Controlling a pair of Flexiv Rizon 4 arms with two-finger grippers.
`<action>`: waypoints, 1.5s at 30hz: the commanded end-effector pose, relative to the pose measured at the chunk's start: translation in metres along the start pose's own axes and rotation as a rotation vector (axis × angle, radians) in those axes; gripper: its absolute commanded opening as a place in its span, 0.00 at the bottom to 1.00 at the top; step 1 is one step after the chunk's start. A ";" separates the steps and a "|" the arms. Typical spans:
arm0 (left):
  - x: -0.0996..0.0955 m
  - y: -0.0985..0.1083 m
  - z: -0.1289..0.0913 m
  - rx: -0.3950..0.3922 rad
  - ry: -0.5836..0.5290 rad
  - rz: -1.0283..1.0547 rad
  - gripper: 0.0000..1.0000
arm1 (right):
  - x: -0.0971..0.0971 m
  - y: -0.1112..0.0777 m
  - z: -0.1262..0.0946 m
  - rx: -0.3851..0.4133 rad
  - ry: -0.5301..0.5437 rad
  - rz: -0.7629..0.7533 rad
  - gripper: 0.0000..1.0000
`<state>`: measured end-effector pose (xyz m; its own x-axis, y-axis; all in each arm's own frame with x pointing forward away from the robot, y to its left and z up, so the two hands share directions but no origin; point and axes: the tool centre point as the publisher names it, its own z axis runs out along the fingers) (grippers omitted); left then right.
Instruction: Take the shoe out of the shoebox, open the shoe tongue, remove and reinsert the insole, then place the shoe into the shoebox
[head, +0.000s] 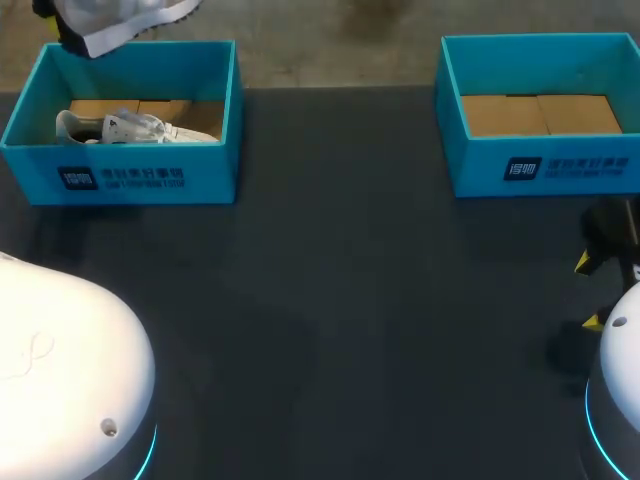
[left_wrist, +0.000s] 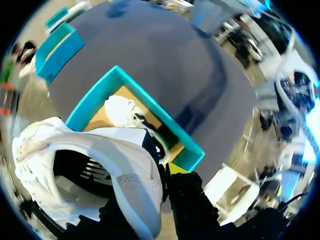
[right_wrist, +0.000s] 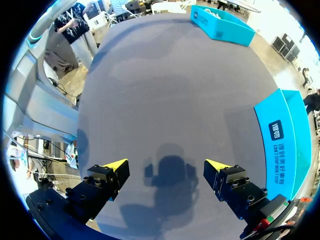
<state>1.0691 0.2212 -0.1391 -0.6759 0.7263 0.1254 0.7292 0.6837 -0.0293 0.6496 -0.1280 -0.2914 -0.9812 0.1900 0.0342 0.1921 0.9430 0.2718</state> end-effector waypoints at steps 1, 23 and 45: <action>0.001 0.000 -0.001 -0.042 0.015 0.003 0.00 | 0.002 0.000 0.000 0.001 -0.003 -0.001 1.00; 0.004 0.085 0.012 -0.248 0.029 0.627 0.00 | 0.002 0.000 0.000 0.001 -0.003 -0.001 1.00; -0.026 0.114 0.043 -0.307 -0.023 0.712 0.00 | 0.002 0.000 0.000 0.001 -0.003 -0.001 1.00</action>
<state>1.1560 0.2852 -0.1795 -0.0422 0.9849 0.1676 0.9814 0.0094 0.1919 0.6496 -0.1280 -0.2914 -0.9812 0.1900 0.0341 0.1921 0.9430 0.2718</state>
